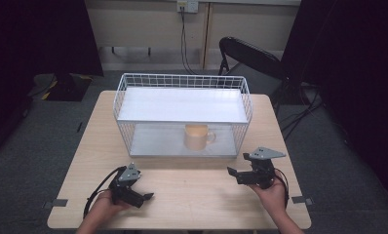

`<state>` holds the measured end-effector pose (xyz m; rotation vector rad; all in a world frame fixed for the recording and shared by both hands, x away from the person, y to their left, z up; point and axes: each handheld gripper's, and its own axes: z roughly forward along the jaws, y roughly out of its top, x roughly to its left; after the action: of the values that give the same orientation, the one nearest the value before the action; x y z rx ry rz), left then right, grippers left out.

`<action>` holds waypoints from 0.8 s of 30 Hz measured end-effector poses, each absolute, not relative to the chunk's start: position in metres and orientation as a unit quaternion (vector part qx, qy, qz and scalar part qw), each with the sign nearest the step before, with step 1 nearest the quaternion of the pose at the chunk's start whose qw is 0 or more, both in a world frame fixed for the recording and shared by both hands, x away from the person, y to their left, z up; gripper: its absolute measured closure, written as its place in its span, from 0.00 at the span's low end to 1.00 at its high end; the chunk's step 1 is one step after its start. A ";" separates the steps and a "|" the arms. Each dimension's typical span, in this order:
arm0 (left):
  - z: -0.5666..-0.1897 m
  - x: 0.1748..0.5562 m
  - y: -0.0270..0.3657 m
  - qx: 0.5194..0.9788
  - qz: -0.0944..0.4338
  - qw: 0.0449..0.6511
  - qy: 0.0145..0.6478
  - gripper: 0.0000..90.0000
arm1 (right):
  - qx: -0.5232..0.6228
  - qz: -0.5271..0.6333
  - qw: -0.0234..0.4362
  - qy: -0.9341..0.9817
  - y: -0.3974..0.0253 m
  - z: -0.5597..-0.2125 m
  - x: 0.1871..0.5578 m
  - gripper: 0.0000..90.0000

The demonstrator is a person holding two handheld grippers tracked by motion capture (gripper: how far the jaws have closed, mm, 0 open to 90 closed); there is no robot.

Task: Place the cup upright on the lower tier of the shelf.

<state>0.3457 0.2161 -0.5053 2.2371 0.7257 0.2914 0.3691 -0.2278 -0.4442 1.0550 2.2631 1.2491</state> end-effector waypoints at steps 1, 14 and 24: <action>-0.505 0.346 0.216 0.875 0.114 0.376 0.284 0.02 | 0.370 0.441 0.176 0.798 -0.230 -0.444 0.368 0.15; -0.505 0.346 0.216 0.875 0.114 0.376 0.283 0.02 | 0.360 0.434 0.175 0.807 -0.247 -0.450 0.360 0.15; -0.505 0.346 0.216 0.875 0.114 0.376 0.284 0.02 | 0.355 0.412 0.173 0.821 -0.263 -0.468 0.350 0.15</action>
<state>0.3457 0.2161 -0.5053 2.2379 0.7254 0.2911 0.3496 -0.2634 -0.4680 1.0068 2.3308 1.1683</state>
